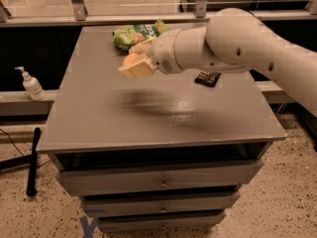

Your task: Move orange near green rice chip bag

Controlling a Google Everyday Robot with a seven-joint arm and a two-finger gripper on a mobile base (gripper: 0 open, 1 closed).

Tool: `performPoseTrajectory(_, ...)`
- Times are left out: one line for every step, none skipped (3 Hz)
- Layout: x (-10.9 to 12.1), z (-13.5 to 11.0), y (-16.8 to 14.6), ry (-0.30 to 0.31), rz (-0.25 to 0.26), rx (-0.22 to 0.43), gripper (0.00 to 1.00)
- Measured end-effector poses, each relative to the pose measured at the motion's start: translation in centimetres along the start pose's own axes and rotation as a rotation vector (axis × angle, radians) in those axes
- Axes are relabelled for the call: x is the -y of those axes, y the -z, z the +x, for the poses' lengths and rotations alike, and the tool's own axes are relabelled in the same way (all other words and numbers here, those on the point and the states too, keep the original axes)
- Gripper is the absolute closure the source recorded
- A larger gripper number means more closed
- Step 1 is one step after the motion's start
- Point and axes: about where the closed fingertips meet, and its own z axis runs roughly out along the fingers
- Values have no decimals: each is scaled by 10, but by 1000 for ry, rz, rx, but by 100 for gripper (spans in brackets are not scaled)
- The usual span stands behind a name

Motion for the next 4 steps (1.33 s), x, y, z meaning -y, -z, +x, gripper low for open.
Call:
performPoseTrajectory(56, 3, 12, 86, 104, 38, 100)
performPoseTrajectory(124, 13, 15, 121, 195, 68, 100)
performPoseTrajectory(176, 35, 2, 109, 232, 57, 100)
performPoseTrajectory(202, 66, -11, 62, 235, -8, 100)
